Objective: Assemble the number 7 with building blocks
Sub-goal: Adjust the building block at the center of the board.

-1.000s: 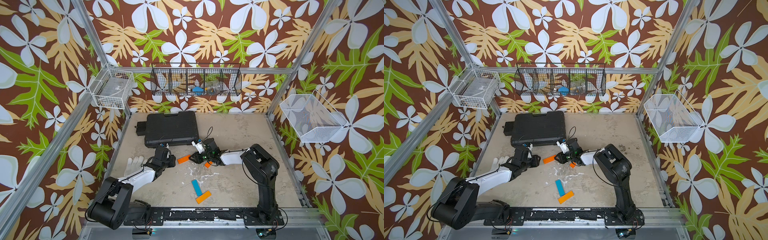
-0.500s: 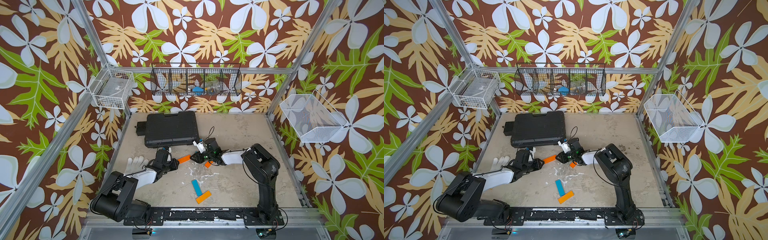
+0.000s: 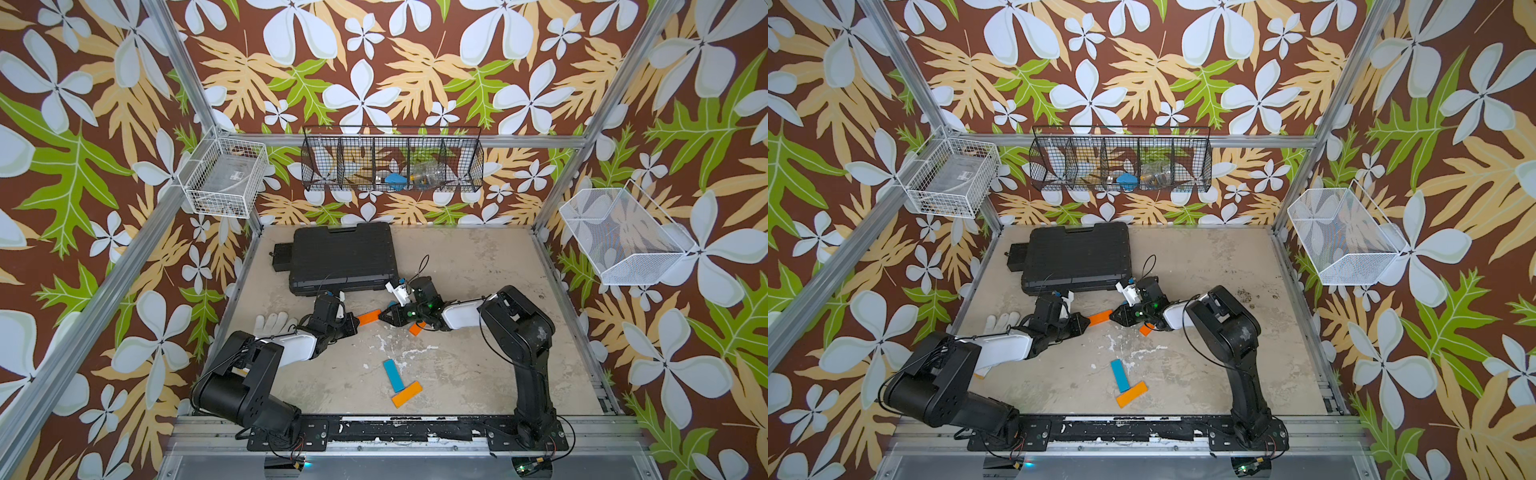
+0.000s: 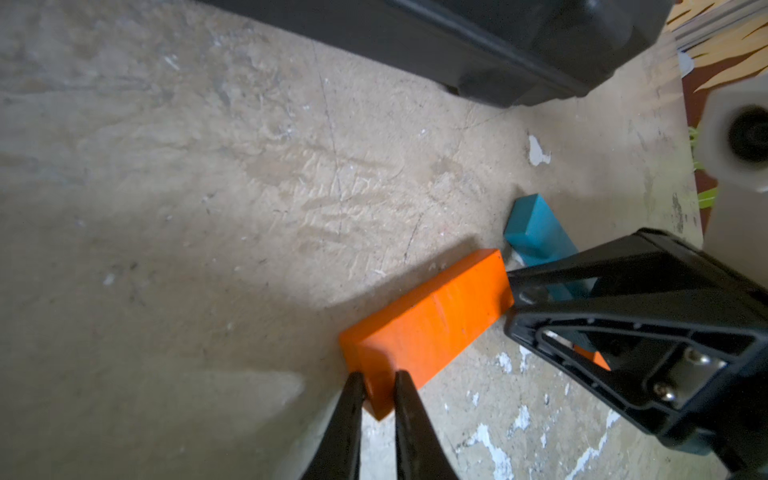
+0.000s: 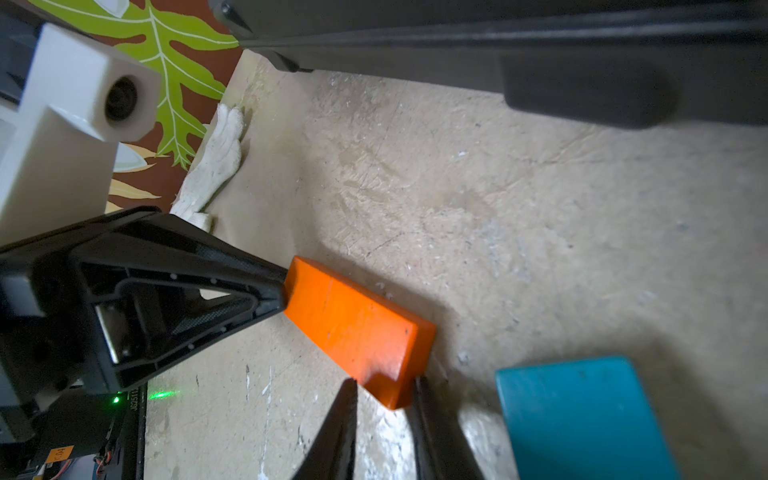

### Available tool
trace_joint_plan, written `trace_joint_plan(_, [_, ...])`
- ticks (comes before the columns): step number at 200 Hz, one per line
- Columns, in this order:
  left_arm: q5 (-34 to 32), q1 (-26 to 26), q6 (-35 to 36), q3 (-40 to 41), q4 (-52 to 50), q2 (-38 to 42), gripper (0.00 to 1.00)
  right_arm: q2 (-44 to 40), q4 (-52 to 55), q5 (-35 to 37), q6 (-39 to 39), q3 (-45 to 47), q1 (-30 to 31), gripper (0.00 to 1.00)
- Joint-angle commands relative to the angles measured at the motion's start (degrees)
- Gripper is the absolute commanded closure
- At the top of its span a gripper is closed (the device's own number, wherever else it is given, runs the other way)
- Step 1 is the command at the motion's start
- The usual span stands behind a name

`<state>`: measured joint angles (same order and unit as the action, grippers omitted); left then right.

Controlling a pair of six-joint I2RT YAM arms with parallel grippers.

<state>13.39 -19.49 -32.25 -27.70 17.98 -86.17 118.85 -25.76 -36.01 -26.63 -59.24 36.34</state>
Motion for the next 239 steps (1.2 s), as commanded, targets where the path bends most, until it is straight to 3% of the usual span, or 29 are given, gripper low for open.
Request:
trace_joint_plan(1, [1.6, 0.0, 0.5, -0.4, 1.7, -1.4, 0.85, 0.0, -0.8, -2.2, -0.6, 0.2, 0.2, 0.77])
trace_joint_plan(147, [1.6, 0.0, 1.5, -3.9, 0.7, -3.0, 0.85, -1.9, -0.7, -0.5, -1.5, 1.7, 0.2, 0.78])
trace_joint_plan(180, [0.3, 0.0, 1.8, -3.8, -0.4, -1.1, 0.74, -3.7, -1.1, 0.1, -1.0, 3.0, 0.3, 0.65])
trace_joint_plan(195, [-1.8, 0.0, 2.0, -3.7, -1.6, 1.2, 0.59, -5.5, -0.9, 1.2, -0.1, 4.0, 0.3, 0.60])
trace_joint_plan(239, [-5.1, 0.0, 2.2, -3.4, -3.9, 10.6, 0.53, -11.2, -1.1, 3.4, 2.9, 6.3, 0.3, 0.59])
